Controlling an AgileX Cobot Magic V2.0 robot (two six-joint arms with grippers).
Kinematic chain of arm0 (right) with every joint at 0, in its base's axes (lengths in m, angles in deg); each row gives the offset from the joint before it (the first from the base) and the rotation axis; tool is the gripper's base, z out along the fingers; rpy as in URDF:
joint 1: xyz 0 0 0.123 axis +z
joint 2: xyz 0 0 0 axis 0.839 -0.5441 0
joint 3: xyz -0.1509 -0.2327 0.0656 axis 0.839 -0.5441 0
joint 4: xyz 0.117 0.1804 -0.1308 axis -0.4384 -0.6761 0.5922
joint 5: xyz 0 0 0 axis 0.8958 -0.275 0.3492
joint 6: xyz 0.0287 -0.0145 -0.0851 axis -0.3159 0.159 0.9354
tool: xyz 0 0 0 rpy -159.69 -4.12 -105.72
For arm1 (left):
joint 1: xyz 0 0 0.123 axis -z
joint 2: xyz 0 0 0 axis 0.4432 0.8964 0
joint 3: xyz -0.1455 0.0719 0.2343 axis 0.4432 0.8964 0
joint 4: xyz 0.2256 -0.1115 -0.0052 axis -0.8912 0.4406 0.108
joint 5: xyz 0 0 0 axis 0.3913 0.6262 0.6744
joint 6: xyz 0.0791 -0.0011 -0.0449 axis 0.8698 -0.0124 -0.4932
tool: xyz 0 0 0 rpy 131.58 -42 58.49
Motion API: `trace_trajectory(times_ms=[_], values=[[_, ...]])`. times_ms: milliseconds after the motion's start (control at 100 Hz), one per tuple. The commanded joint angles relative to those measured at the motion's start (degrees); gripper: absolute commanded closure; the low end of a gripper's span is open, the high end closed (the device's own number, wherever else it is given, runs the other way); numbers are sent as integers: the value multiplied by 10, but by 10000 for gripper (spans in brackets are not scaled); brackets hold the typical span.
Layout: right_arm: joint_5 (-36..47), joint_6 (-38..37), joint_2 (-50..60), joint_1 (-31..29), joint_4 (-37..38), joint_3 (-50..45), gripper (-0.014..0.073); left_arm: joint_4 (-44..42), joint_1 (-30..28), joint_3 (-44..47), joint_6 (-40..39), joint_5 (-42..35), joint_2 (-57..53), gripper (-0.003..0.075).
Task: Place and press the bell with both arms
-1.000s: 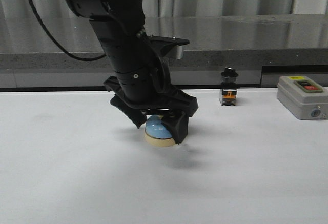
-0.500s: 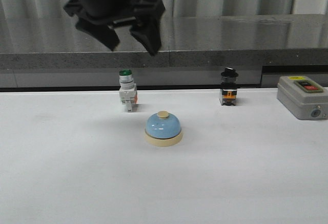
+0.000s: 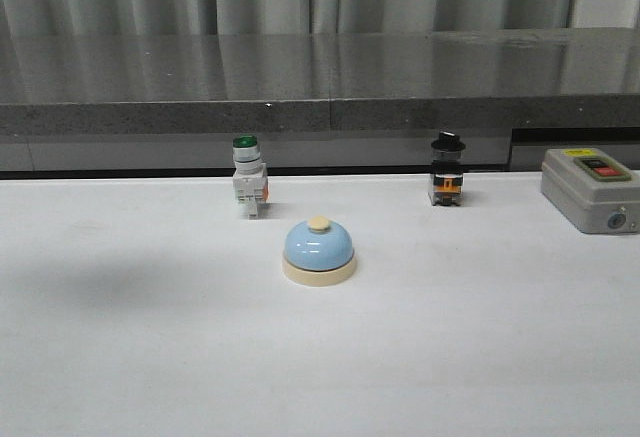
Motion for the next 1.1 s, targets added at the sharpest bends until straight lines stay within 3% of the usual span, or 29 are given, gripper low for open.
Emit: trace_trajectory(times_ms=[0, 280, 380, 530, 800, 1090], values=[[48, 1, 9, -3, 2, 8, 654, 7, -21, 29, -9, -61, -62, 121], [48, 1, 9, -3, 2, 8, 654, 30, -41, 165, -11, -137, -197, 125], [48, 1, 9, -3, 2, 8, 654, 30, -41, 204, -11, -149, -242, 175], [48, 1, 9, -3, 2, 8, 654, 30, -41, 256, -11, -146, -314, 351], [48, 1, 9, -3, 2, 8, 654, 30, -41, 313, -11, -137, -428, 743], [48, 1, 9, -3, 2, 8, 654, 30, -41, 320, -9, -132, -478, 741]])
